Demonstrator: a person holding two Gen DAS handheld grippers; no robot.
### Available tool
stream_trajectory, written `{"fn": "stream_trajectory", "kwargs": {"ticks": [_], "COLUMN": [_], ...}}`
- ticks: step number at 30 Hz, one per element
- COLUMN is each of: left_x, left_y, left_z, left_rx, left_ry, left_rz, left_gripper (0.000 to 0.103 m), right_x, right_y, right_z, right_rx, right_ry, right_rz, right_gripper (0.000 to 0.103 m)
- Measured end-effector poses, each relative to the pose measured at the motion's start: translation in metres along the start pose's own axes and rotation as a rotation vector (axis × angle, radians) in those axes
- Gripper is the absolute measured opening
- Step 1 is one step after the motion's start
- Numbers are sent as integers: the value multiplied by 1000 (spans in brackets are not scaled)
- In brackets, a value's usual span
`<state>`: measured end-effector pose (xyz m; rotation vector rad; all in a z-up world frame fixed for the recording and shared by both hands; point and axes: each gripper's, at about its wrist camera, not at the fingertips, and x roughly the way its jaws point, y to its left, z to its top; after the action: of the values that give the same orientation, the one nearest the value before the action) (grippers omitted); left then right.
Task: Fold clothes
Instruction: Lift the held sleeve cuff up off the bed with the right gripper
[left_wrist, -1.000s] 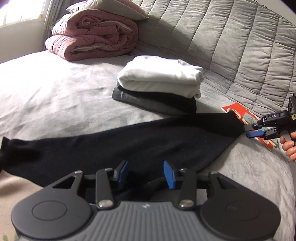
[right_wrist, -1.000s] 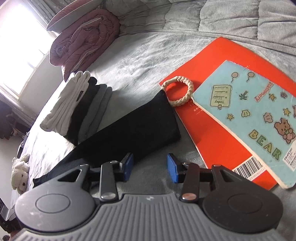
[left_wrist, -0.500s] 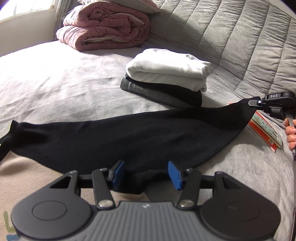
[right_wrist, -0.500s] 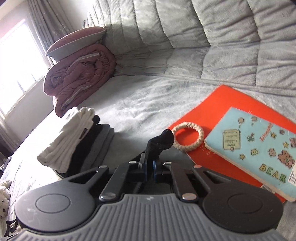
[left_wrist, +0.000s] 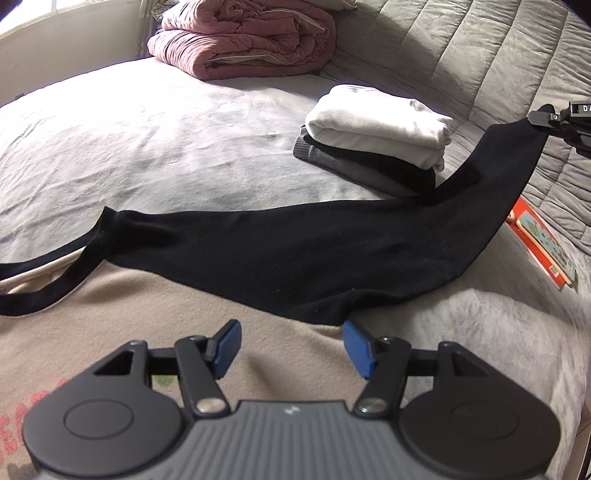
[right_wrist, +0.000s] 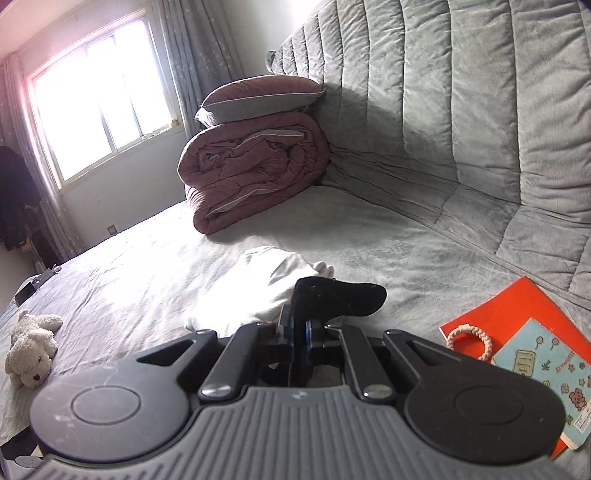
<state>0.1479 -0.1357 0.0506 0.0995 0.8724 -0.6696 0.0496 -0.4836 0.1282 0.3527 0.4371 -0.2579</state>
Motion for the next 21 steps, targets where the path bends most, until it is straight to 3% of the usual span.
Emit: {"fn": "stream_trajectory", "kwargs": {"ticks": [9,21], "left_x": [-30,-67], "left_y": [39,92], "left_z": [-17,-35], "left_rx": [-48,-146], "left_ry": [4,-70], "left_rz": [-6,22], "left_gripper": [64,66], "right_x": [-4,1], "right_y": [68,154], "right_z": [12,7], "right_rx": [-113,-220], "right_ry": [10,37], "right_rz": [55,144], "right_gripper": [8,8]}}
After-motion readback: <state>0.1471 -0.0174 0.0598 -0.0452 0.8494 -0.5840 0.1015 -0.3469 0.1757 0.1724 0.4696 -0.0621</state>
